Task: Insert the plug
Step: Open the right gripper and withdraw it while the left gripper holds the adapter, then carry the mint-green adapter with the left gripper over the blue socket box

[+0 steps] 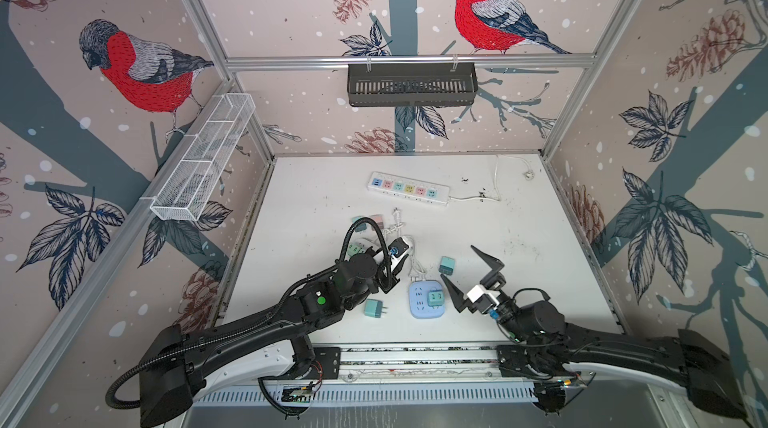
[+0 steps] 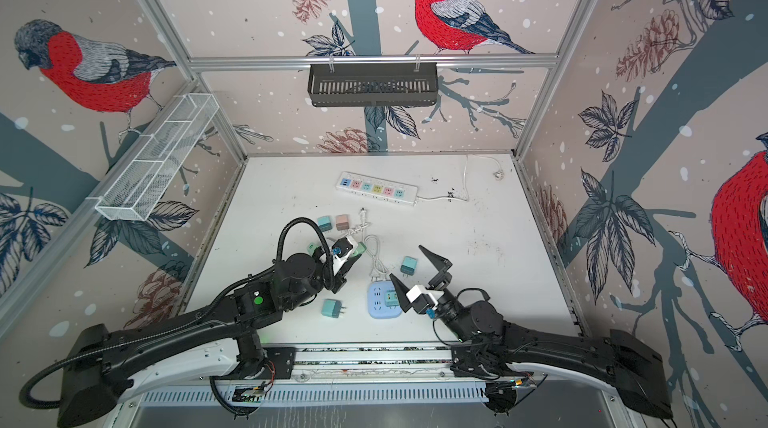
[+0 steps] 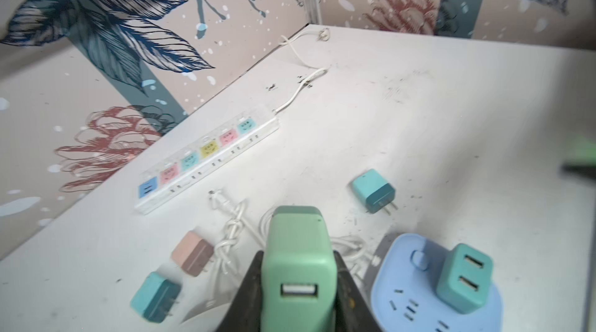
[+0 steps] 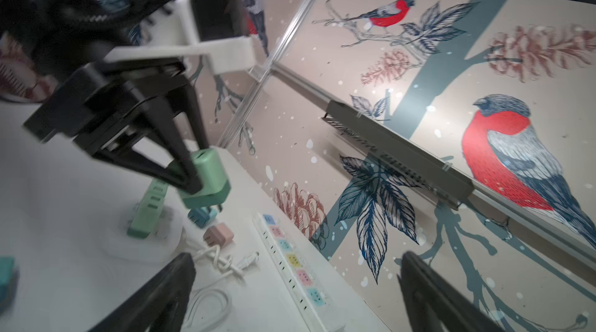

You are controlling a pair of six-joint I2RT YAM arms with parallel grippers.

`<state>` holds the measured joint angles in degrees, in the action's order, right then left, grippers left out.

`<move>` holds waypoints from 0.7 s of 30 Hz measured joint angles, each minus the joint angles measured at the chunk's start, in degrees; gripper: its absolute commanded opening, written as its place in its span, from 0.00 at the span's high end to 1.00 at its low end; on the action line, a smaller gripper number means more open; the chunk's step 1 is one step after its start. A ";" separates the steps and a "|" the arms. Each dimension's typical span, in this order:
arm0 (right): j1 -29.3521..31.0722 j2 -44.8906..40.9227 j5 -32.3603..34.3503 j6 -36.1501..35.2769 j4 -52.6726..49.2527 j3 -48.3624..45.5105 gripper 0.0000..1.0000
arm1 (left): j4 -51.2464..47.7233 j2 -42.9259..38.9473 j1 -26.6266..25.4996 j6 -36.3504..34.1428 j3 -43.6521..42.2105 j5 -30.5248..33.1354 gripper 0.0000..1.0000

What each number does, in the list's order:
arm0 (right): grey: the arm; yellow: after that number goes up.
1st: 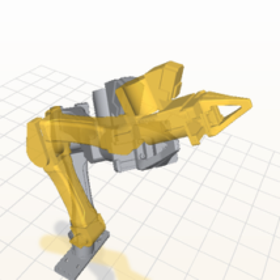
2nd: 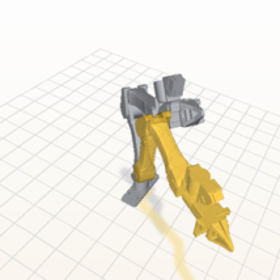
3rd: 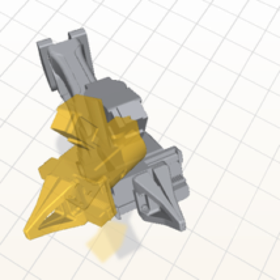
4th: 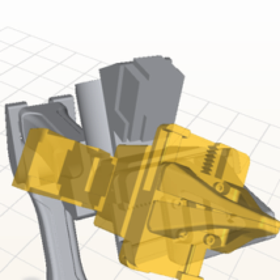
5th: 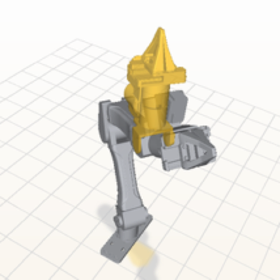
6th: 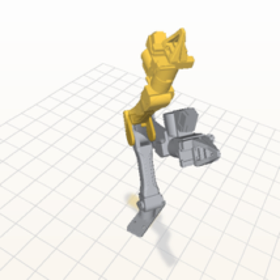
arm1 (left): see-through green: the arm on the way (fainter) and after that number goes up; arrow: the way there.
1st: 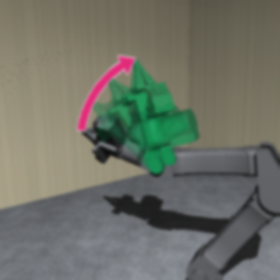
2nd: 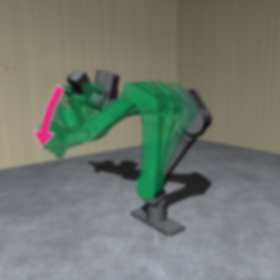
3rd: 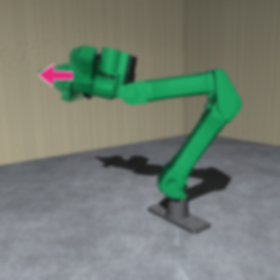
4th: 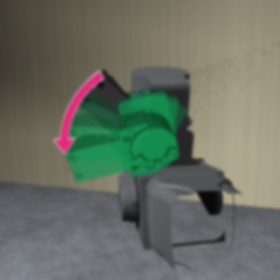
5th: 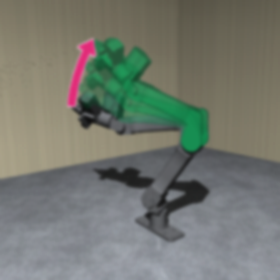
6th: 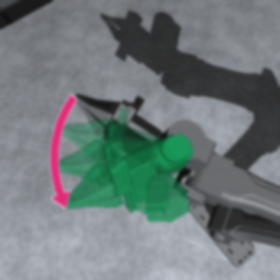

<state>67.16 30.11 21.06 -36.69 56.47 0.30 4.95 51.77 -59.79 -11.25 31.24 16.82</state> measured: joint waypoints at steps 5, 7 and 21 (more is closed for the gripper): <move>-12.24 -16.22 -1.51 13.68 -4.28 0.00 0.00 | -5.75 2.34 -0.17 -3.58 3.32 2.69 1.00; -17.57 -21.62 -1.46 19.93 -6.14 0.00 0.00 | -7.61 4.76 -0.31 -3.85 5.22 2.60 1.00; -41.55 -20.26 -11.96 48.78 -18.58 0.00 0.00 | -22.23 17.38 -1.55 -6.82 14.12 -3.61 1.00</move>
<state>25.61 9.85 9.10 12.10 37.89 0.30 -17.28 69.14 -61.34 -18.06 45.36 13.21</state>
